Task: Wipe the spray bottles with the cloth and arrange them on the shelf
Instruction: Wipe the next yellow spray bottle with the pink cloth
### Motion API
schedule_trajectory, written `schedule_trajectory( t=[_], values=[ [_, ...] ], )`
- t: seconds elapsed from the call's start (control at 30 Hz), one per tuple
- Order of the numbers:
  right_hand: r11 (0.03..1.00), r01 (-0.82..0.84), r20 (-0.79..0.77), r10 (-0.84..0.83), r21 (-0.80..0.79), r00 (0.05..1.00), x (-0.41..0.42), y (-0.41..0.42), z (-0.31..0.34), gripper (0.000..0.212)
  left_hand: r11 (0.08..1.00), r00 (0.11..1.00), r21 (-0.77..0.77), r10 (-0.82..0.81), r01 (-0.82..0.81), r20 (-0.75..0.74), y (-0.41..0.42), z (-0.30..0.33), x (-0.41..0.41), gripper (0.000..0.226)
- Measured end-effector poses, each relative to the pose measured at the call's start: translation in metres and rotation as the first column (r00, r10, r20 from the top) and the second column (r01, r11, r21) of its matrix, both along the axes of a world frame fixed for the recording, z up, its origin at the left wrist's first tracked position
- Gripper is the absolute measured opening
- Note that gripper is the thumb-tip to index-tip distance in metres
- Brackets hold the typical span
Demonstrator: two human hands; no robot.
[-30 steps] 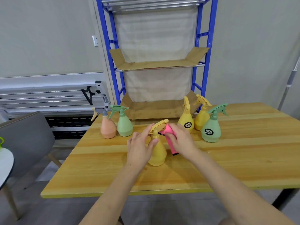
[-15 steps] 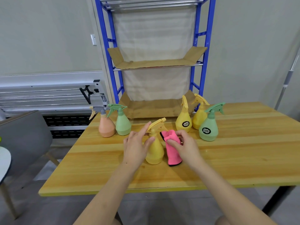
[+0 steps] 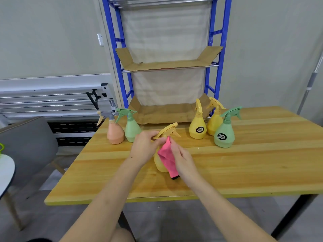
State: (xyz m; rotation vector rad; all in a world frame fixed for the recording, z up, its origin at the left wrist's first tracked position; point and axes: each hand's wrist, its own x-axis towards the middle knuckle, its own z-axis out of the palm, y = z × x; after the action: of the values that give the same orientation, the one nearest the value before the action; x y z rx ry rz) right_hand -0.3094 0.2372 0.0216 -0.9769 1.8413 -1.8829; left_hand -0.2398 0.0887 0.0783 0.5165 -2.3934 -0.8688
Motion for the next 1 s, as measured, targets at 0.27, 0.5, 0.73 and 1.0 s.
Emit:
schedule_trajectory(
  t=[0.27,0.5,0.73,1.0],
  values=[
    [0.946,0.196,-0.328,-0.104,0.259,0.939,-0.018,0.0,-0.02,0.053,0.998,0.999,-0.044,0.041,-0.041,0.0,-0.002,-0.005,-0.001,0.013],
    [0.823,0.243,-0.431,0.003,0.514,0.903,-0.015,0.017,-0.037,0.057,0.991,0.993,-0.069,0.113,-0.115,-0.02,-0.001,-0.002,0.003,0.015],
    [0.883,0.264,-0.394,-0.1,0.388,0.914,-0.006,0.01,-0.024,0.054,0.983,0.988,-0.098,0.151,-0.153,-0.03,0.003,-0.005,0.007,0.018],
    [0.957,0.232,-0.292,-0.175,0.172,0.94,-0.003,-0.024,-0.009,0.058,0.982,0.987,-0.097,0.158,-0.16,-0.027,0.005,-0.007,0.004,0.02]
  ],
)
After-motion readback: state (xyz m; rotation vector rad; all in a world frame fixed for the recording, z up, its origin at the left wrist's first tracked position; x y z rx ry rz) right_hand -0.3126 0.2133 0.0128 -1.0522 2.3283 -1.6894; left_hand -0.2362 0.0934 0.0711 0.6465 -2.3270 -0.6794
